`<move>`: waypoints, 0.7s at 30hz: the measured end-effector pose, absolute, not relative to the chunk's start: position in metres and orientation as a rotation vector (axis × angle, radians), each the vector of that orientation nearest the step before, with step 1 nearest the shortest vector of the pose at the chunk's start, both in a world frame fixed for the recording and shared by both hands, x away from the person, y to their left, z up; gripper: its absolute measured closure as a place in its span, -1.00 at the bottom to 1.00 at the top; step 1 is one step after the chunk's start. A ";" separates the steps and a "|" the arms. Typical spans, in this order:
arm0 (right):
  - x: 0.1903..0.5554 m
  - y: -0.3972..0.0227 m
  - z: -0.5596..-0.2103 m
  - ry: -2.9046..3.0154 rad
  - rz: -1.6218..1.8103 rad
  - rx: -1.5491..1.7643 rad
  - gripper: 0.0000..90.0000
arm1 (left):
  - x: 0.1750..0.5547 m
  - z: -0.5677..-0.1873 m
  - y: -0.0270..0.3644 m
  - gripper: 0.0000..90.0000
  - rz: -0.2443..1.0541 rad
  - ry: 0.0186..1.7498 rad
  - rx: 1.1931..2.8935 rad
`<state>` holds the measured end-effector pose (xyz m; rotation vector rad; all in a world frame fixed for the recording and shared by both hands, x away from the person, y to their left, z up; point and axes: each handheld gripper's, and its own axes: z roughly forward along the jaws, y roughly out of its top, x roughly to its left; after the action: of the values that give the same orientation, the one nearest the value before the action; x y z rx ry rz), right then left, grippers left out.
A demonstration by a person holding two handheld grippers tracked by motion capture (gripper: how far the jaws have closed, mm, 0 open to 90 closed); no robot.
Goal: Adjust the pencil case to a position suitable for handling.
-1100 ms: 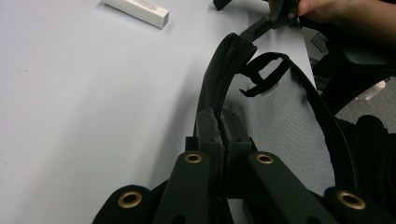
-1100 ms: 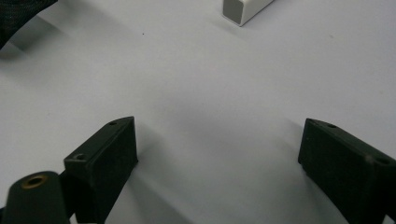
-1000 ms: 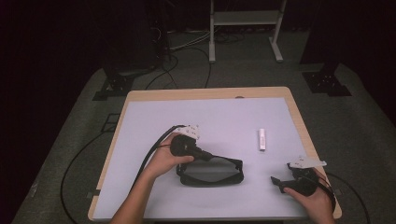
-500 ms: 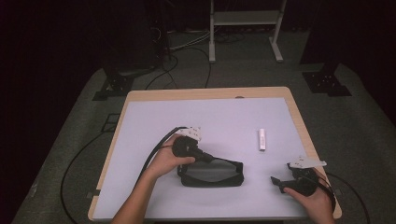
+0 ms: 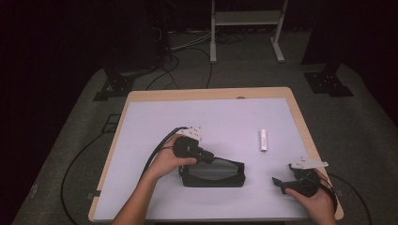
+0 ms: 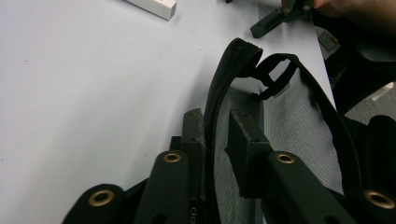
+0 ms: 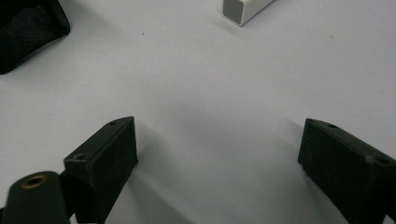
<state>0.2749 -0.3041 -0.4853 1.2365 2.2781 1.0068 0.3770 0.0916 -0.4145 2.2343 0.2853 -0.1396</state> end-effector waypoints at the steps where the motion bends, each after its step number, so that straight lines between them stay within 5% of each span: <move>1: 0.275 -0.304 -0.485 2.278 1.007 1.236 -0.76 | 0.376 -0.414 0.092 0.55 -0.137 0.293 2.232; 13: 0.275 -0.304 -0.485 2.278 1.008 1.237 -0.76 | 0.370 -0.401 0.103 -0.22 -0.024 0.399 2.208; 21: 0.275 -0.304 -0.485 2.278 1.008 1.238 -0.76 | 0.365 -0.397 0.117 -0.47 0.039 0.497 2.180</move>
<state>0.2749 -0.3042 -0.4852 1.2383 2.2783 1.0079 0.3648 0.1165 -0.3974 2.1800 0.4968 0.0391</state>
